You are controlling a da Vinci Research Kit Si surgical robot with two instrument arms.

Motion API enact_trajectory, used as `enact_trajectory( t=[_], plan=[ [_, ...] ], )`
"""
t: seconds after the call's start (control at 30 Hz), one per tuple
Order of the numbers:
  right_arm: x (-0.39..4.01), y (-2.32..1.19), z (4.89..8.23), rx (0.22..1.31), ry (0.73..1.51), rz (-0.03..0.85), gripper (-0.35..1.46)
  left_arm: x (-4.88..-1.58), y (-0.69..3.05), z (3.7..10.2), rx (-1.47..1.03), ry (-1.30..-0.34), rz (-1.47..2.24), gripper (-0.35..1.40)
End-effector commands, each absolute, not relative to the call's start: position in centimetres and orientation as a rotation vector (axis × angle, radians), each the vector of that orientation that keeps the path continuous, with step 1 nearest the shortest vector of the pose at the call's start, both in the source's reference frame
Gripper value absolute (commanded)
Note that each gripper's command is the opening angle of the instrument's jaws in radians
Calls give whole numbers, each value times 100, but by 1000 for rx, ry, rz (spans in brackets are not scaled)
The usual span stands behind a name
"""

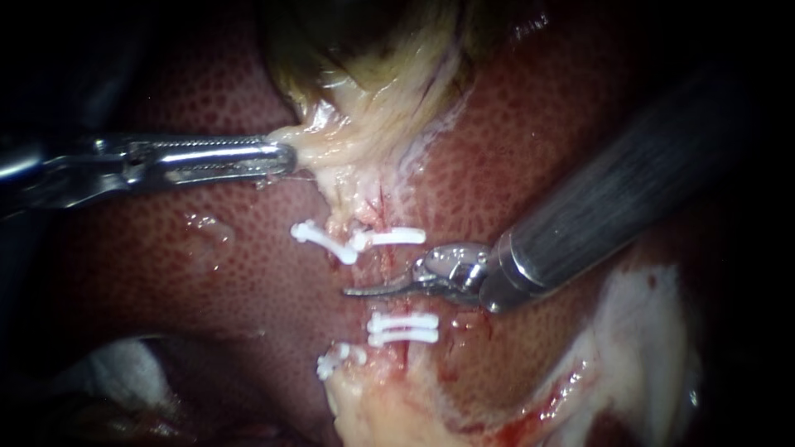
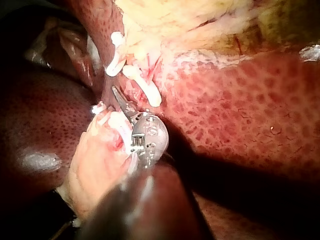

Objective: Go back from the cut right tube

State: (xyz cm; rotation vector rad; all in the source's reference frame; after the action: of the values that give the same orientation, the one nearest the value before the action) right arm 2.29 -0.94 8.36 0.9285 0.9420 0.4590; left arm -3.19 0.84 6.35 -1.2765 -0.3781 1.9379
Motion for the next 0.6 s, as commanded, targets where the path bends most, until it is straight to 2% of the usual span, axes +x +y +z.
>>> enact_trajectory(
  t=[0.03, 0.37, 0.4, 0.47, 0.5, 0.53, 0.6],
  plan=[
    [229, -94, 836, 929, 943, 458, -35, -319, 85, 635, -1277, -380, 1938, -35],
    [229, -95, 835, 918, 938, 462, -35, -318, 85, 635, -1277, -380, 1938, -35],
    [230, -96, 834, 913, 941, 465, -5, -318, 85, 635, -1277, -380, 1938, -35],
    [232, -99, 831, 914, 941, 464, 34, -318, 85, 635, -1277, -380, 1938, -35],
    [234, -100, 829, 914, 942, 463, 59, -318, 85, 635, -1277, -381, 1938, -35],
    [235, -101, 828, 914, 942, 463, 71, -318, 85, 635, -1277, -381, 1938, -35],
    [236, -103, 826, 915, 942, 462, 81, -318, 85, 635, -1277, -381, 1938, -35]
  ],
)
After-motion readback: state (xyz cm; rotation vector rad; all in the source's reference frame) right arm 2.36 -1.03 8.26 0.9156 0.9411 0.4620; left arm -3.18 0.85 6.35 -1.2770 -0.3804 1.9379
